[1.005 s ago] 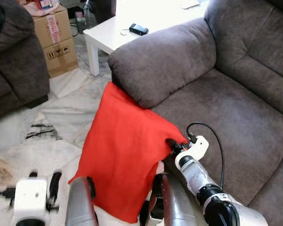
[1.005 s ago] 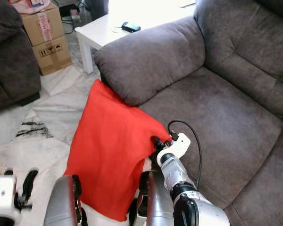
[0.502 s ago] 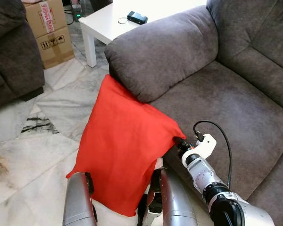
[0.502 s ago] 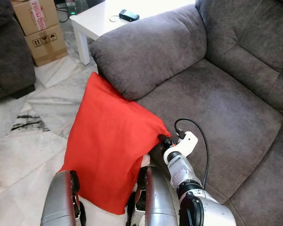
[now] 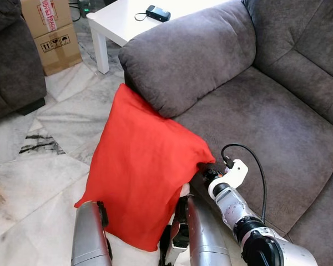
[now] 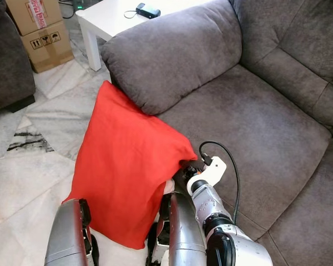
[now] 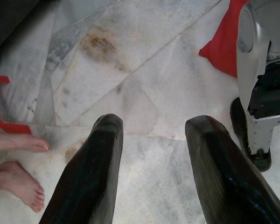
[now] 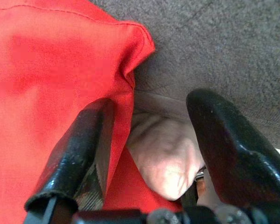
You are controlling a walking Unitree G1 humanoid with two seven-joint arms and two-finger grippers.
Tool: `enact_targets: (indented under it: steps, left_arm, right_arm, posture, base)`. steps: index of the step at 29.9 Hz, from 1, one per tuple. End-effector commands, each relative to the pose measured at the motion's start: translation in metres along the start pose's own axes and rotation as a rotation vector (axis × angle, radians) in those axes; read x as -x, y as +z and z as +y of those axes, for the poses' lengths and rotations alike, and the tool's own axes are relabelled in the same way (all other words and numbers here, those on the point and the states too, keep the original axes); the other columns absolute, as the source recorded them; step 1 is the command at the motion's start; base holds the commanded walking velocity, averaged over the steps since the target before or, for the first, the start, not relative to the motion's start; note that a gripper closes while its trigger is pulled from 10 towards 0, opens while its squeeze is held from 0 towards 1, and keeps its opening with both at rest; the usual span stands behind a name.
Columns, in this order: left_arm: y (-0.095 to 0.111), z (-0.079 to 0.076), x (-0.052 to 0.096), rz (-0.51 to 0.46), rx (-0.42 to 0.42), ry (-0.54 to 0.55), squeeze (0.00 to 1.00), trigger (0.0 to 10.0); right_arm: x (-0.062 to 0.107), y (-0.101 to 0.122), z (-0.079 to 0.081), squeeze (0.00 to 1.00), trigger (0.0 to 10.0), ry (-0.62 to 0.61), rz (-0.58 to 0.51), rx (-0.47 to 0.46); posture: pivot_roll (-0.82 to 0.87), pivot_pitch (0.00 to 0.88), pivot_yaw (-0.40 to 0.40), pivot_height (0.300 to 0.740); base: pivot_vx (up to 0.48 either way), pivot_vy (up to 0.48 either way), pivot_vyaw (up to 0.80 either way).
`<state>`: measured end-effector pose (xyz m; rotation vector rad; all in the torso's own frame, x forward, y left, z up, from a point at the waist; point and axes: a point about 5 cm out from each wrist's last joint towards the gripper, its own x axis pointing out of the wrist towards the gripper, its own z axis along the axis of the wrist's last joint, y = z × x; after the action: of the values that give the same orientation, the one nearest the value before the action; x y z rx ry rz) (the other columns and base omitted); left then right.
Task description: Move the pillow to the sofa from floor
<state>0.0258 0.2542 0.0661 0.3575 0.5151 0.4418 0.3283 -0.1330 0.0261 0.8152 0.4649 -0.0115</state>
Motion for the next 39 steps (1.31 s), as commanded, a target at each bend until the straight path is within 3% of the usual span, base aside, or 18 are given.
enact_targets:
  steps: [1, 6, 11, 15, 16, 22, 30, 33, 39]
  left_arm:
    - [-0.009, -0.003, 0.004, 0.038, 0.005, -0.003, 0.00, 10.0]
    - [-0.007, -0.005, 0.003, 0.024, 0.015, -0.009, 0.00, 10.0]
    - [-0.005, -0.008, 0.000, 0.012, 0.026, -0.020, 0.00, 10.0]
    - [-0.004, -0.011, 0.000, 0.008, 0.032, -0.030, 0.00, 10.0]
    - [-0.004, -0.011, -0.001, 0.007, 0.033, -0.033, 0.00, 10.0]
    - [-0.002, -0.016, -0.002, 0.002, 0.047, -0.054, 0.00, 10.0]
    - [0.001, -0.022, 0.000, -0.002, 0.064, -0.087, 0.00, 10.0]
    - [0.003, -0.025, 0.001, -0.006, 0.076, -0.096, 0.00, 10.0]
    - [0.005, -0.028, 0.002, -0.010, 0.085, -0.102, 0.00, 10.0]
  right_arm:
    - [0.003, -0.005, -0.009, 1.00, 10.0, -0.029, 0.011, -0.026]
    - [0.002, 0.005, -0.005, 1.00, 10.0, 0.004, -0.028, -0.110]
    - [0.001, 0.013, 0.002, 1.00, 10.0, 0.126, -0.051, -0.241]
    - [0.002, 0.009, 0.003, 0.97, 10.0, 0.151, -0.027, -0.221]
    - [0.002, 0.007, 0.003, 0.00, 10.0, 0.160, -0.017, -0.223]
    - [0.004, -0.008, 0.003, 0.00, 10.0, 0.195, 0.040, -0.262]
    - [0.007, -0.025, 0.018, 0.00, 10.0, 0.360, 0.104, -0.306]
    - [0.009, -0.030, 0.023, 0.00, 10.0, 0.418, 0.114, -0.369]
    - [0.011, -0.041, 0.025, 0.00, 10.0, 0.434, 0.149, -0.357]
  posture:
    - [0.25, 0.315, -0.202, 0.572]
    - [0.25, 0.314, -0.202, 0.572]
    - [0.25, 0.315, -0.202, 0.572]
    - [0.25, 0.318, -0.200, 0.572]
    - [0.25, 0.319, -0.201, 0.572]
    - [0.25, 0.322, -0.199, 0.572]
    - [0.26, 0.331, -0.199, 0.572]
    - [0.27, 0.333, -0.202, 0.572]
    - [0.27, 0.333, -0.204, 0.572]
  base:
    - [0.000, 0.000, 0.00]
    - [0.000, 0.000, 0.00]
    - [0.000, 0.000, 0.00]
    - [0.000, 0.000, 0.00]
    - [0.000, 0.000, 0.00]
    - [0.000, 0.000, 0.00]
    - [0.000, 0.000, 0.00]
    - [0.000, 0.000, 0.00]
    - [0.000, 0.000, 0.00]
